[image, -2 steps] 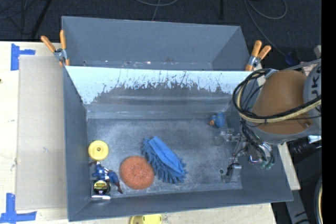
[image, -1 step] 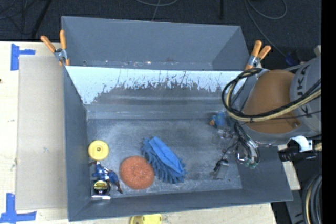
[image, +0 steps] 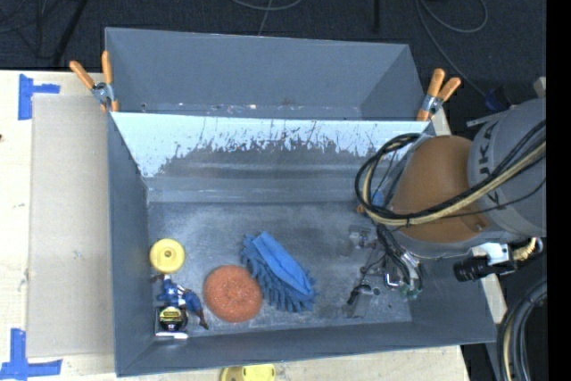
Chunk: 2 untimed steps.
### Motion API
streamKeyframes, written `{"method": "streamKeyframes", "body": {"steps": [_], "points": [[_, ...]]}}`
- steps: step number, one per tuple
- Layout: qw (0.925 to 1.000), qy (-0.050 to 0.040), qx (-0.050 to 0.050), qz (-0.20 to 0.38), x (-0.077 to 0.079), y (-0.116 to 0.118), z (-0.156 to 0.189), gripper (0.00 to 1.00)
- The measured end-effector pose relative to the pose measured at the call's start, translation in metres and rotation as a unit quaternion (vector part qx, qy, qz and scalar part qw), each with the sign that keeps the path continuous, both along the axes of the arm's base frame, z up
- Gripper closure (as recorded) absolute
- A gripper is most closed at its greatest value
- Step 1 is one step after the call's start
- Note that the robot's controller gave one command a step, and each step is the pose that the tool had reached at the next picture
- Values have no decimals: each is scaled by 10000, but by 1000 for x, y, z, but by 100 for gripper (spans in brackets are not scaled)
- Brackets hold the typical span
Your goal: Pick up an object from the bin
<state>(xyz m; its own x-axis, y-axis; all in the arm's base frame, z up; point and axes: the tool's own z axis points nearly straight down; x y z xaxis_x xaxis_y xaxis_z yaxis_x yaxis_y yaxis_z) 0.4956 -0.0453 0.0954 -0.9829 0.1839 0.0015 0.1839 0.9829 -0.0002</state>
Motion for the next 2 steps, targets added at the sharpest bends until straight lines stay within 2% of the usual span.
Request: {"method": "streamKeyframes", "body": {"steps": [1,2], "points": [[9993,9,2,-386,2,20,-15,0],[10000,-8,-1,53,18,47,-22,0]]}}
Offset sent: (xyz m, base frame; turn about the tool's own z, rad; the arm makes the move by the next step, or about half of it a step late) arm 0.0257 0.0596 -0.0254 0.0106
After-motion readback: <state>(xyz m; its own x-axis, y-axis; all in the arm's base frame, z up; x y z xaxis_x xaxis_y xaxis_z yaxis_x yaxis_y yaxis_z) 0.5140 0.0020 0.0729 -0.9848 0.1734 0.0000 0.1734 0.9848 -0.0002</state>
